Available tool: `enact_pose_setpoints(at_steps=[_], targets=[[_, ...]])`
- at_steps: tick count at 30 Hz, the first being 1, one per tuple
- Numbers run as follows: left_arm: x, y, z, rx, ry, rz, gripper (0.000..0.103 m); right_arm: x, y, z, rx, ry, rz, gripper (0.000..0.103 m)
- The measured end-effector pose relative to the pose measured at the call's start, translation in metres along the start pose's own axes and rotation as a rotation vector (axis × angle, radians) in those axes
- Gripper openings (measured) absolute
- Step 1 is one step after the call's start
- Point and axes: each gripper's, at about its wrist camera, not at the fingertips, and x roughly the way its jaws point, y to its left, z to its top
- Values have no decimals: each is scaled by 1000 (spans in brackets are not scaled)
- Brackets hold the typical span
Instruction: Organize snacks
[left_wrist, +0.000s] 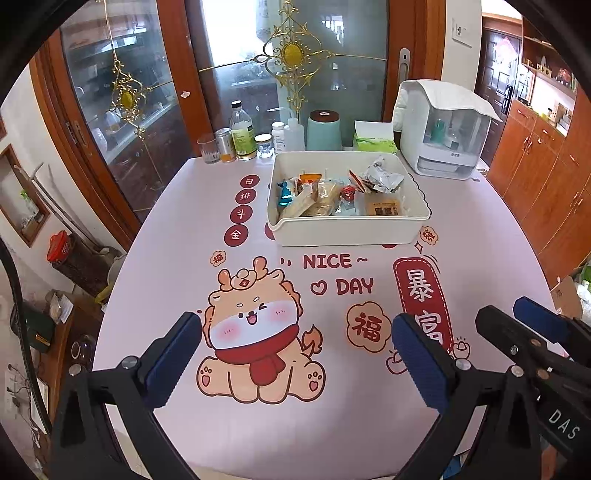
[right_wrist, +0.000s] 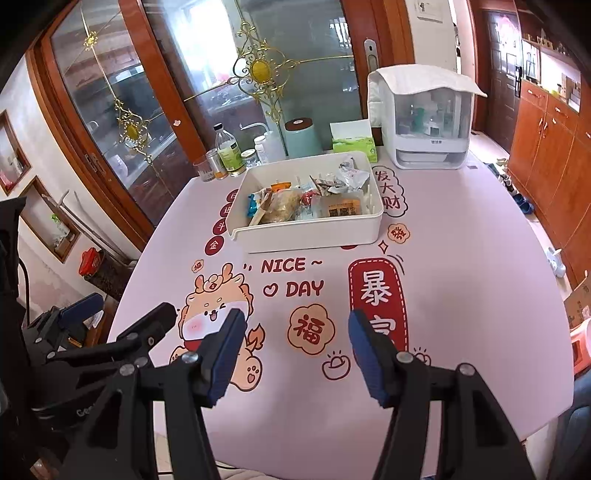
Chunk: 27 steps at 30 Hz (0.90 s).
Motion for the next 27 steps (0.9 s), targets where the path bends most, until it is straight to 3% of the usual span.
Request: enact_pose_setpoints(at_steps=[27], targets=[[9,0,2,-40,17,8,102,9,4,3,-13,9,14,59]])
